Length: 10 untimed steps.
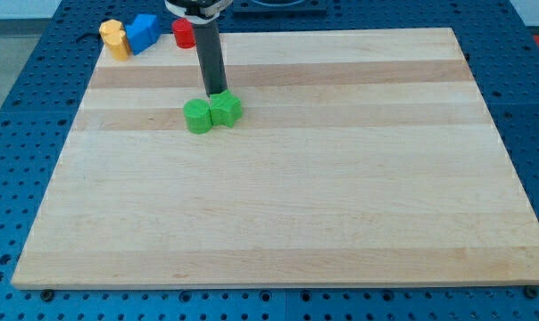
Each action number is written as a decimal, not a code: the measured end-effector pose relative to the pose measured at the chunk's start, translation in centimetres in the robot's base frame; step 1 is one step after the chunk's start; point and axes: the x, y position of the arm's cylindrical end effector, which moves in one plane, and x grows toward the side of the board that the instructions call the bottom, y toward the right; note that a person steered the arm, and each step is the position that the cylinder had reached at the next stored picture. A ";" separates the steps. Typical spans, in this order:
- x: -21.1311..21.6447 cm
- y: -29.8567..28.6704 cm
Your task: Point at the top center
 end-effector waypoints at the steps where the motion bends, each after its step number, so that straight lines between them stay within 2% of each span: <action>1: -0.7 -7.8; 2: 0.1 -17.7; 3: 0.0 -19.7; 5: -0.5 -19.4; 6: -0.7 -13.8; 8: -5.2 2.9; 9: -8.9 7.4; 10: -11.3 9.2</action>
